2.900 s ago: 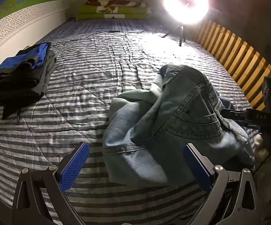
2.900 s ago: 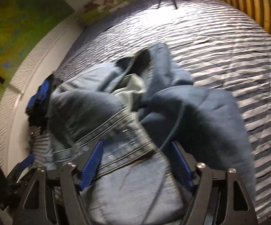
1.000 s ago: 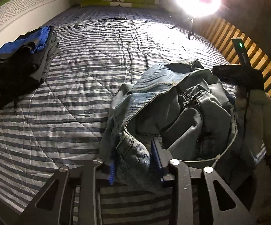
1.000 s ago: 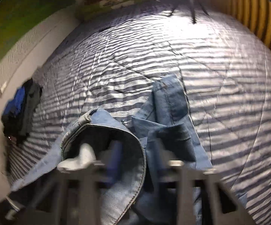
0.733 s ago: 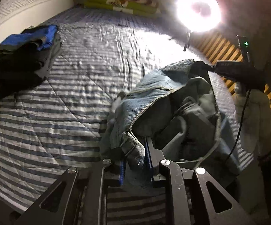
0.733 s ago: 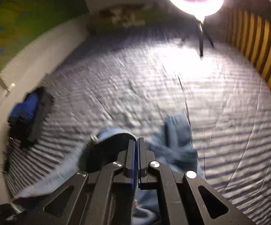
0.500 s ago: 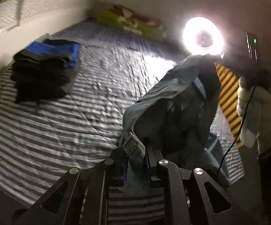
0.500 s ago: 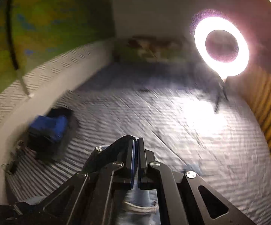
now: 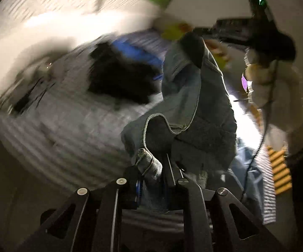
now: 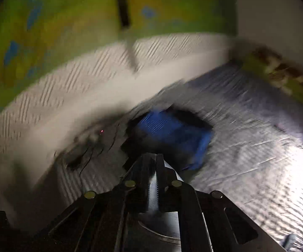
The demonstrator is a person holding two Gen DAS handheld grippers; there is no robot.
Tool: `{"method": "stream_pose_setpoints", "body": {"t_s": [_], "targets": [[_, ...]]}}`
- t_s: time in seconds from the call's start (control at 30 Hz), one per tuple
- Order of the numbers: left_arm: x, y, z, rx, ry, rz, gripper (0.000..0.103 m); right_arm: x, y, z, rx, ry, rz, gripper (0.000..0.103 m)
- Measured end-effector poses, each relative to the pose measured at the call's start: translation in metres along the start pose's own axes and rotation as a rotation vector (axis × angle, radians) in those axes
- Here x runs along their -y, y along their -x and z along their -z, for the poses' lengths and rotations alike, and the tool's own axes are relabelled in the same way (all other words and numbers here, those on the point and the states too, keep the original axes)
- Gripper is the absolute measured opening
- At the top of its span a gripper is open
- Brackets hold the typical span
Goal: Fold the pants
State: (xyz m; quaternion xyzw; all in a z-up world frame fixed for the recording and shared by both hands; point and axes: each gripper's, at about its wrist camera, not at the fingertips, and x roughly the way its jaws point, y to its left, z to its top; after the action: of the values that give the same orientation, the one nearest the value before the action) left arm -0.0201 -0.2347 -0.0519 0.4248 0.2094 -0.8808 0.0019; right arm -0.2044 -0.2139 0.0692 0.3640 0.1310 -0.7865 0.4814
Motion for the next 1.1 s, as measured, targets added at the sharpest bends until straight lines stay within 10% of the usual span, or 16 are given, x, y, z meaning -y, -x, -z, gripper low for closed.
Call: {"method": "stream_pose_setpoints", "body": {"t_s": [0.2,0.37,0.5,0.87,1.1], "targets": [[-0.025,-0.014,0.005,-0.006,-0.011,-0.142,0.031,-0.027,-0.035,0.016,-0.096,0.063,-0.031,0.031],[-0.011,-0.016,-0.015,0.041,-0.036,-0.058,0.061,0.010,0.004,0.029,-0.052,0.006,0.015,0.033],[0.006,-0.052,-0.027,-0.006,-0.072,-0.001,0.063,0.067,0.041,0.067,-0.050,-0.104,0.074,0.033],[0.026,-0.163,-0.055,-0.087,-0.145,-0.023,0.070,0.186,0.163,0.281,-0.107,-0.458,0.316,0.034],[0.029,-0.213,-0.073,-0.164,-0.083,0.017,0.069,0.170,0.182,0.372,-0.194,-0.476,0.367,0.044]]}}
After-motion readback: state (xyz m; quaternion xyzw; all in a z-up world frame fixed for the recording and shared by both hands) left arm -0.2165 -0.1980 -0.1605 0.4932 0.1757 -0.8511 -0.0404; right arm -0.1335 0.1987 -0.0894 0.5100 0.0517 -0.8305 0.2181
